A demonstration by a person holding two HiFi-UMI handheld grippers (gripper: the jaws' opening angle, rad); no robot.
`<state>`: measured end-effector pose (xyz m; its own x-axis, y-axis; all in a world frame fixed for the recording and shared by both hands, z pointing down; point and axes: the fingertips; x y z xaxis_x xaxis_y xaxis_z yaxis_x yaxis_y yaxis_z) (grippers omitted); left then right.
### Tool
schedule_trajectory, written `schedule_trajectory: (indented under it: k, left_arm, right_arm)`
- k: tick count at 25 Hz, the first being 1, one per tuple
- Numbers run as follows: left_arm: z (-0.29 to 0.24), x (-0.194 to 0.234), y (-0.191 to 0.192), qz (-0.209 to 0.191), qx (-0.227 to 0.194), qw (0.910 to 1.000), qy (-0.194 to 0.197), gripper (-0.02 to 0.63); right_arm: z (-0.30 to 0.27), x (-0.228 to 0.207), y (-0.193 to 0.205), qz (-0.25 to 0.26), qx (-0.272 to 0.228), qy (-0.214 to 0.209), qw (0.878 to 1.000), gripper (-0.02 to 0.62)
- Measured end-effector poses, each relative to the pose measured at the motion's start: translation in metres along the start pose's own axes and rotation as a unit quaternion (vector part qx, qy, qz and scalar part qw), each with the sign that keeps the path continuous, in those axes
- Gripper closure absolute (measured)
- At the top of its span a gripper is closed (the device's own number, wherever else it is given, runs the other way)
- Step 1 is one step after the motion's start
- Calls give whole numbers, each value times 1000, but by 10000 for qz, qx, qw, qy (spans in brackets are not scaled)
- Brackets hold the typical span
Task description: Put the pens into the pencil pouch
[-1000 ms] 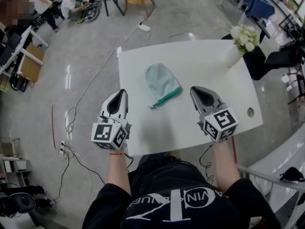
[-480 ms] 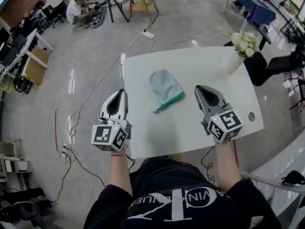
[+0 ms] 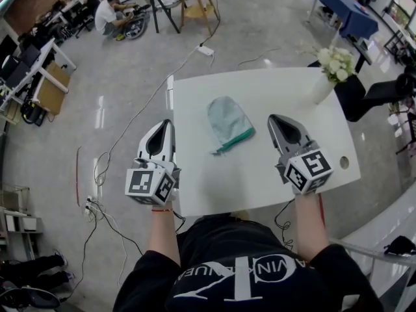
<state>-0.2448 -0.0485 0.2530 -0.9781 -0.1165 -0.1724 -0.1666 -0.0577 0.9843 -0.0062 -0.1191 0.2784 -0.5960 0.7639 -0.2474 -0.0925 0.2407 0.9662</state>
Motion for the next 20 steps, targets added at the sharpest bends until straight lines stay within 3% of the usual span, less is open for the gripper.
schedule_trajectory:
  k: [20]
  left_arm:
    - [2,5,-4,-38,-9,9999,-118,603]
  right_arm:
    - [1,1,-1,-28,-79,-85,9999,586]
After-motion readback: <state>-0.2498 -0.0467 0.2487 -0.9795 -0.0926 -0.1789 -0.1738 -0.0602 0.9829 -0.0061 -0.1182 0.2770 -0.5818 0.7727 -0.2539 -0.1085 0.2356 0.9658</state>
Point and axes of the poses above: the fingertips, and each gripper's own axes: z backward along the fingers, x to its left, y out of its underside, and after that the axes turned 12 degrees about -z, right-handed
